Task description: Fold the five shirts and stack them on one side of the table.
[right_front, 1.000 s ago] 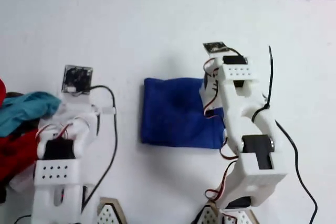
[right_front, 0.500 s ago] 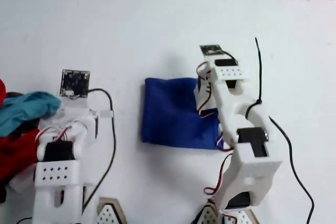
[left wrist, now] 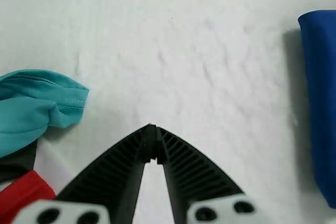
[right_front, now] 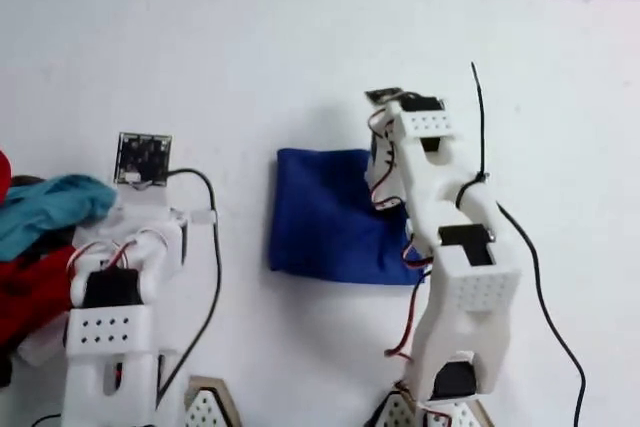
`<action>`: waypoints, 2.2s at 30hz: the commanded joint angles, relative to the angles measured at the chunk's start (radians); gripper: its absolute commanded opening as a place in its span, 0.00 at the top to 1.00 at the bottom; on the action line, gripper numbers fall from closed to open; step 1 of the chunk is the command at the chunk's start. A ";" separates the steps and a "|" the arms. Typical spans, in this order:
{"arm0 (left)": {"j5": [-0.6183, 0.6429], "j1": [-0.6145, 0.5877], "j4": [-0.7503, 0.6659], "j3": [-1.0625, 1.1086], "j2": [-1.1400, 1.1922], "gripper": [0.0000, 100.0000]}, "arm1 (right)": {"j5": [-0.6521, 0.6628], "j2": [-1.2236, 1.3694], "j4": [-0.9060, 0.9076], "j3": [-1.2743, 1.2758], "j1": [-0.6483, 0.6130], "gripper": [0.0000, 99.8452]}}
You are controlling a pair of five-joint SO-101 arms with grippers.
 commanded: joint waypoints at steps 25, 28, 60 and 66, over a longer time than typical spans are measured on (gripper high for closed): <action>-0.008 -0.014 -0.020 0.076 -0.012 0.97 | 0.460 0.344 -0.096 -1.048 0.605 0.98; -0.008 -0.014 -0.018 0.077 -0.012 0.97 | 0.460 0.446 -0.125 -1.217 0.630 0.98; -0.008 -0.293 0.258 -0.341 -0.014 0.73 | 0.419 0.358 -0.084 -1.422 0.654 0.75; -0.032 -0.428 0.331 -0.409 -0.012 0.73 | 0.358 0.189 0.288 -1.422 0.570 0.75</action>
